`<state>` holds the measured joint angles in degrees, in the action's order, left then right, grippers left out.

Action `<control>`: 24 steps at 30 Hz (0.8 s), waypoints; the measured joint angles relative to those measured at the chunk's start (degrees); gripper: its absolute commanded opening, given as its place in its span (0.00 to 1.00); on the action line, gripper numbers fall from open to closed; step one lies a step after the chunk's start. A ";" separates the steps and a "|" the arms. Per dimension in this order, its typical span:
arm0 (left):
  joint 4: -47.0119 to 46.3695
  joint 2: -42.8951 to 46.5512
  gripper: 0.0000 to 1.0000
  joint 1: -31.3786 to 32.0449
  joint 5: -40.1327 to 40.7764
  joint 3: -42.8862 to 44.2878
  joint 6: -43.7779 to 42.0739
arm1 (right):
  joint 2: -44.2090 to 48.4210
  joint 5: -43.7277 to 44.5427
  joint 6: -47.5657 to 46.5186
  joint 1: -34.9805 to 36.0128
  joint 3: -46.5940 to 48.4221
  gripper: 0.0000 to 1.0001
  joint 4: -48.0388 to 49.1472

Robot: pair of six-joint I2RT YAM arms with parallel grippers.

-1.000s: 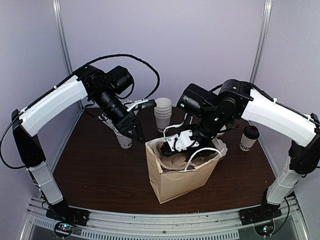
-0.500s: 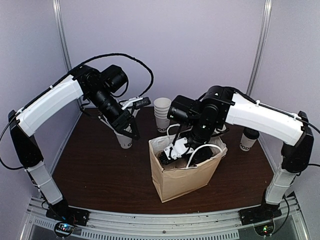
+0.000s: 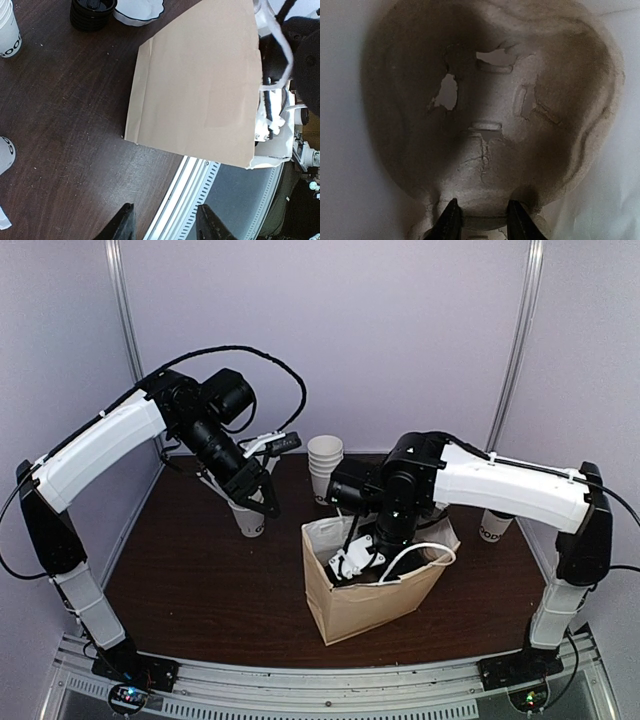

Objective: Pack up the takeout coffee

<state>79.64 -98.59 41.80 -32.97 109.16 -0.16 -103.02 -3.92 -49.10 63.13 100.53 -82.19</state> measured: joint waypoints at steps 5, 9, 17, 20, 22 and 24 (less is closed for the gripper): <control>-0.09 0.00 0.44 -0.11 0.44 -0.04 0.00 | -2.19 0.24 1.05 0.07 -2.78 0.35 1.62; -0.15 0.00 0.44 -0.17 0.81 -0.24 0.00 | -3.13 0.50 2.14 0.09 -6.03 0.37 4.59; -0.33 0.04 0.44 -0.20 1.11 -1.79 -0.02 | -4.44 1.42 3.72 0.11 -8.61 0.53 8.96; -0.33 0.04 0.45 -0.20 1.36 -2.03 -0.04 | -4.44 1.40 4.26 0.11 -8.94 0.60 9.16; -0.35 0.24 0.45 -0.20 1.53 -2.03 -0.04 | -4.44 1.38 4.44 0.11 -8.96 0.62 8.96; -0.37 0.52 0.45 -0.20 1.77 -2.03 -0.13 | -4.44 1.36 4.66 0.11 -8.83 0.63 8.48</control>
<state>79.26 -98.06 41.60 -31.20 107.13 -0.30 -107.46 -2.57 -44.45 63.24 91.70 -73.71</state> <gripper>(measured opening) 0.446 0.610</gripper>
